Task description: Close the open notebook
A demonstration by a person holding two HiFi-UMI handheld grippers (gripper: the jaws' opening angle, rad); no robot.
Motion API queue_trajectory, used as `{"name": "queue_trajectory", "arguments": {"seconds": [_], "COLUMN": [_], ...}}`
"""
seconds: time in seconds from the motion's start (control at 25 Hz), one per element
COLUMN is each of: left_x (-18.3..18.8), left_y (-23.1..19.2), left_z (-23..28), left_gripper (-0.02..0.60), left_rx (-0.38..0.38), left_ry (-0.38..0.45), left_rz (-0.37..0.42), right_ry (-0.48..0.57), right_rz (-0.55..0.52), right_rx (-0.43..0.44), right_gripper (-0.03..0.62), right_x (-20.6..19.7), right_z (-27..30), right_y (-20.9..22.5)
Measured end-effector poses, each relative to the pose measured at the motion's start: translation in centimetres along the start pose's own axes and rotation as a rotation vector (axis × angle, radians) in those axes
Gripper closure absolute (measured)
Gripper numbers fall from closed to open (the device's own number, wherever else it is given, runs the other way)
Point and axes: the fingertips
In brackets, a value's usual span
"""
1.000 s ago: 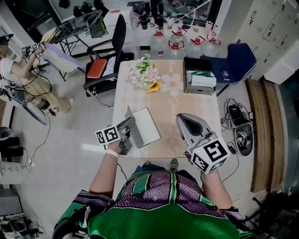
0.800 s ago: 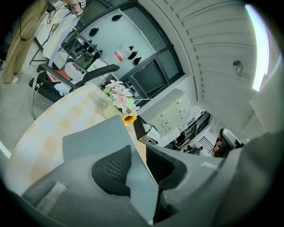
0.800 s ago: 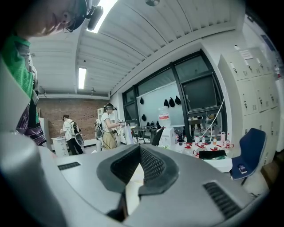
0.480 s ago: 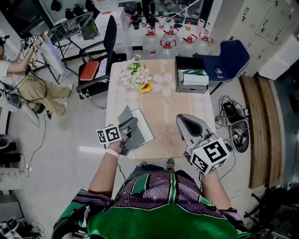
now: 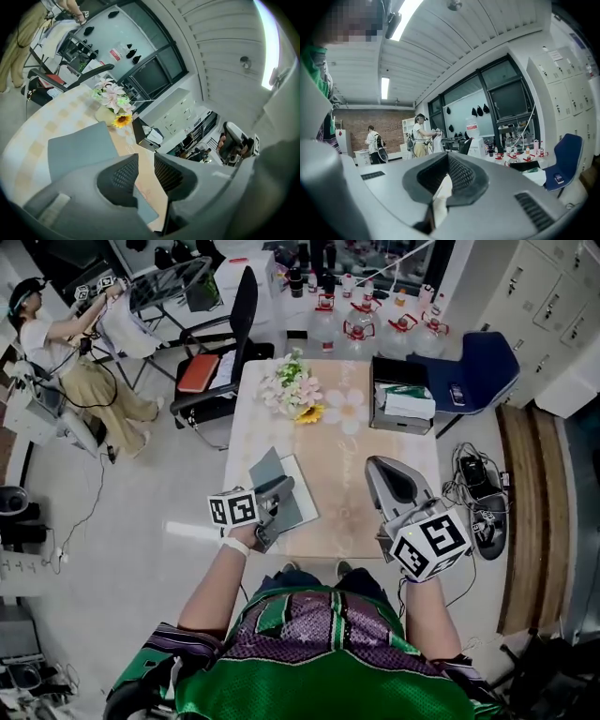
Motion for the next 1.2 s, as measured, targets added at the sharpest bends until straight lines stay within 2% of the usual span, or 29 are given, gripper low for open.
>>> {"name": "queue_trajectory", "arguments": {"seconds": [0.16,0.36,0.72,0.96,1.2], "left_x": [-0.5,-1.5,-3.9,-5.0,-5.8], "left_y": [-1.7,-2.7,-4.9,-6.4,-7.2], "left_z": [-0.9,0.1,3.4,4.8,6.0], "left_gripper": [0.486,0.486,0.486,0.486,0.486], "left_rx": [0.047,0.064,0.121,0.125,0.14], "left_ry": [0.034,0.065,0.04,0.039,0.011], "left_rz": [-0.018,-0.063,-0.078,-0.13,-0.141], "right_ry": [-0.014,-0.023,-0.079,-0.098,-0.116], "right_rz": [-0.006,-0.025,-0.02,-0.014,0.002], "right_rx": [0.016,0.036,0.062,0.069,0.07], "right_gripper": [0.594,0.594,0.594,0.594,0.594], "right_x": [-0.4,-0.4,-2.9,-4.0,-5.1], "right_z": [-0.5,-1.7,-2.4,-2.4,-2.2], "right_y": [0.6,1.8,3.5,3.9,4.1]}}
Point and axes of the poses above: the fingertips, and each gripper's own axes: z forward along the fingers, y to its right, x out of its top, and after that the axes turned 12 degrees about -z, right-handed
